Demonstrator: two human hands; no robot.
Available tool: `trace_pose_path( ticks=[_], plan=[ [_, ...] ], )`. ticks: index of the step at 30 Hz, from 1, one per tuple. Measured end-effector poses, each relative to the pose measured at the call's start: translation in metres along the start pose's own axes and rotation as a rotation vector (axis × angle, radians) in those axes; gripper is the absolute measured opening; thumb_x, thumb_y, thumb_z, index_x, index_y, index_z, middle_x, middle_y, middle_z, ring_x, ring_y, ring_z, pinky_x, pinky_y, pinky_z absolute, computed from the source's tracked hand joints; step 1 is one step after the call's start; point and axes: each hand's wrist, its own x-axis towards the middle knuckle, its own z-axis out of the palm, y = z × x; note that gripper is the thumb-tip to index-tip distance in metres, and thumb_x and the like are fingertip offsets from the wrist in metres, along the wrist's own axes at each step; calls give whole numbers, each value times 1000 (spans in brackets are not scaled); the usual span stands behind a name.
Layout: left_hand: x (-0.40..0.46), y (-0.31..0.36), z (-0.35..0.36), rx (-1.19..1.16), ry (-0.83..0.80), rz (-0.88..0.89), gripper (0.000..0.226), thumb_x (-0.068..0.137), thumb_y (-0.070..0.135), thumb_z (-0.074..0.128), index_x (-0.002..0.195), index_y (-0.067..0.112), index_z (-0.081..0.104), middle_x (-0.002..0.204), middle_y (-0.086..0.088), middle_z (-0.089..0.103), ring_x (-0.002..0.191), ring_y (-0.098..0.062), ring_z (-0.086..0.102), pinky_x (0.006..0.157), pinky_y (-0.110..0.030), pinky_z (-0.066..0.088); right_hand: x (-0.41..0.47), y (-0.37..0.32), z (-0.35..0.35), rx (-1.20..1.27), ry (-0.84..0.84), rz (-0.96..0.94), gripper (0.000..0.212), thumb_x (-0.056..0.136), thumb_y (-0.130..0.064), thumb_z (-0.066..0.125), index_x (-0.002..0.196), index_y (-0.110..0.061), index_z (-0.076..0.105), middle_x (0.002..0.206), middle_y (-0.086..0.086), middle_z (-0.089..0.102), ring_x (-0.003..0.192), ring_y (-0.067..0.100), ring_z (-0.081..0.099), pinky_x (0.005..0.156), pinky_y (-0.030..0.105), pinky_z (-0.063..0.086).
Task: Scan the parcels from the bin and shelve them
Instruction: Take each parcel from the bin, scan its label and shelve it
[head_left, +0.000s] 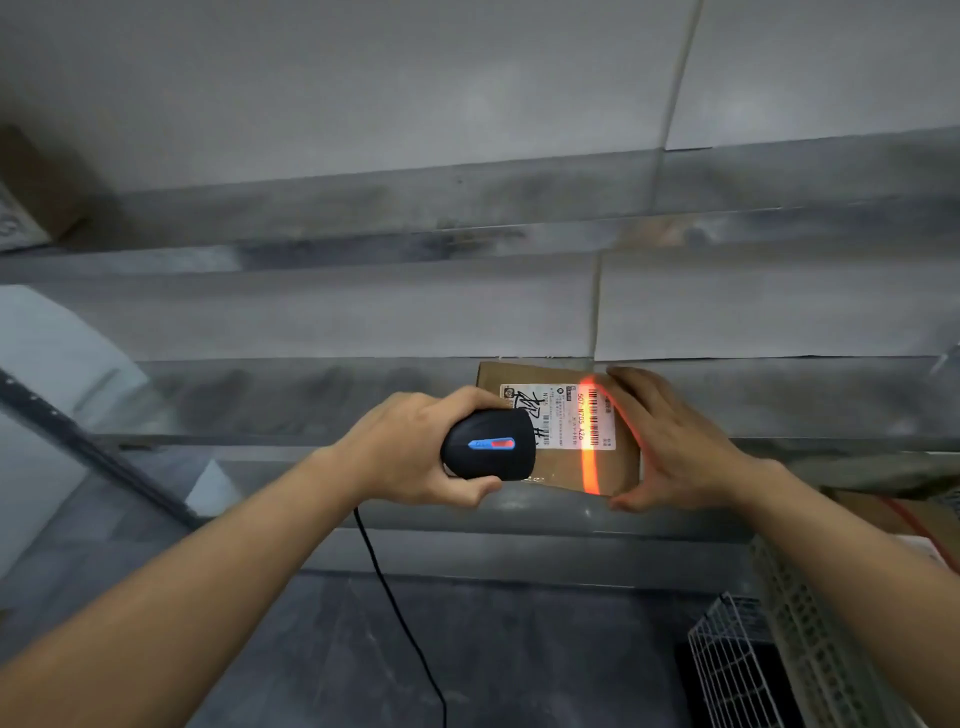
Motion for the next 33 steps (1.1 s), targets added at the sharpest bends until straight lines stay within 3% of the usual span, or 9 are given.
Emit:
trace_pose_path(
  ticks=[8,17,28,33],
  plan=[
    [-52,-37,-28,52,69,-40,71,71,61,69,134,36,47,100,13,76,76,-15,72,64,-34,58,37,-43,10,44,-5,-52,141,51,-81,73,159,-24,3,163,1,7,151,23,11,114,43,41],
    [-133,-111,-78,80,51,-88,70,72,64,68,133,40,45,97,15,74,73,-10,70,64,-33,58,86,-130,11,-28,7,-105,142,54,-83,71,161,-21,1,164,3,7,151,25,10,122,42,26],
    [-219,-190,-119,76,71,-91,71,75,65,68,135,35,47,100,15,73,75,-6,69,67,-29,58,148,-238,28,-56,-2,-113,142,54,-87,67,161,-22,-1,165,0,3,152,23,8,113,46,44],
    [-250,-215,-136,26,136,-88,72,75,58,74,137,35,47,101,15,72,75,-6,69,64,-26,56,169,-270,30,-31,41,-136,144,54,-87,69,162,-23,-1,166,-1,4,152,22,9,116,45,40]
  ],
)
